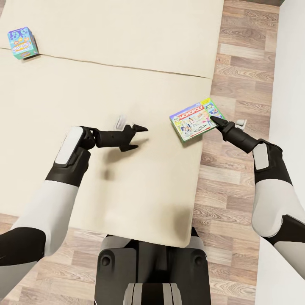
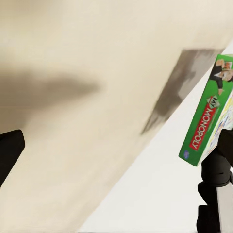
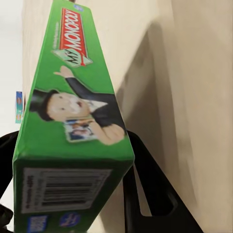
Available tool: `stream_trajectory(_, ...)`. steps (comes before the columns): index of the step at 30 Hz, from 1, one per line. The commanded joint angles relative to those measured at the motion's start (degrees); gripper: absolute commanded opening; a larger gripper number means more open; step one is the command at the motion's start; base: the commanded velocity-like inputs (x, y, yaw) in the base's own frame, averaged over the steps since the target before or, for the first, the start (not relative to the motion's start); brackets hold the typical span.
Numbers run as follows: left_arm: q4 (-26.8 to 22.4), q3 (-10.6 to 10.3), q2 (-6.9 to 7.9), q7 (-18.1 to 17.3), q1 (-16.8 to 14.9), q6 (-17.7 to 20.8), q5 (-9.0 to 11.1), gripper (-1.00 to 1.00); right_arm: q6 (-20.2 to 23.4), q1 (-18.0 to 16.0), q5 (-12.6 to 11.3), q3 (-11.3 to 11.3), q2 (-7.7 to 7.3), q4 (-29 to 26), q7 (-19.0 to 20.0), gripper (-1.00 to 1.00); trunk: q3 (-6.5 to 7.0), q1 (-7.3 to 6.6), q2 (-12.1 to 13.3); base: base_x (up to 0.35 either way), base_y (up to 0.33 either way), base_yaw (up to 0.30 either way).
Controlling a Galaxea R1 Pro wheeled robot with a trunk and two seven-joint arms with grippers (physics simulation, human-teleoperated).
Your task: Put all the toys in the child's room - the three board games (two on the bed and one on the table), the two jigsaw puzzles on the table, and the tennis ball on the table - inside the toy box on the table in the child's room.
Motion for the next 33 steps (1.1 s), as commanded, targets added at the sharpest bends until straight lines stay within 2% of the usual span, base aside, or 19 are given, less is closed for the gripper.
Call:
stream_trajectory(1, 0.0, -0.1, 0.04, 0.6, 0.0, -0.1, 0.6, 1.00, 0.3, 0.0, -0.1, -0.1, 0.01, 0.0, 0.1, -1.00, -0.02, 0.01, 0.0, 0.000, 0.000, 0.000)
stream_trajectory(6, 0.8, -1.5, 0.00, 0.5, 0.0, -0.1, 0.6, 1.00, 0.3, -0.1, -0.1, -0.1, 0.01, 0.0, 0.1, -1.00, -0.02, 0.01, 0.0, 0.000, 0.000, 0.000)
stream_trajectory(13, 1.0, -2.2, -0.03, 0.4, 0.0, -0.1, 0.6, 1.00, 0.4, 0.0, -0.1, -0.1, 0.01, 0.0, 0.1, -1.00, -0.02, 0.01, 0.0, 0.000, 0.000, 0.000)
stream_trajectory(22, 1.0, -2.4, -0.04, 0.4, 0.0, -0.1, 0.6, 1.00, 0.4, 0.0, -0.1, -0.1, 0.01, 0.0, 0.1, -1.00, 0.02, 0.01, 0.0, 0.000, 0.000, 0.000)
stream_trajectory(33, 0.9, -2.5, -0.04, 0.4, 0.0, -0.1, 0.6, 1.00, 0.4, 0.0, 0.1, -0.1, 0.04, 0.0, 0.1, -1.00, 0.69, 0.01, 0.0, 0.000, 0.000, 0.000)
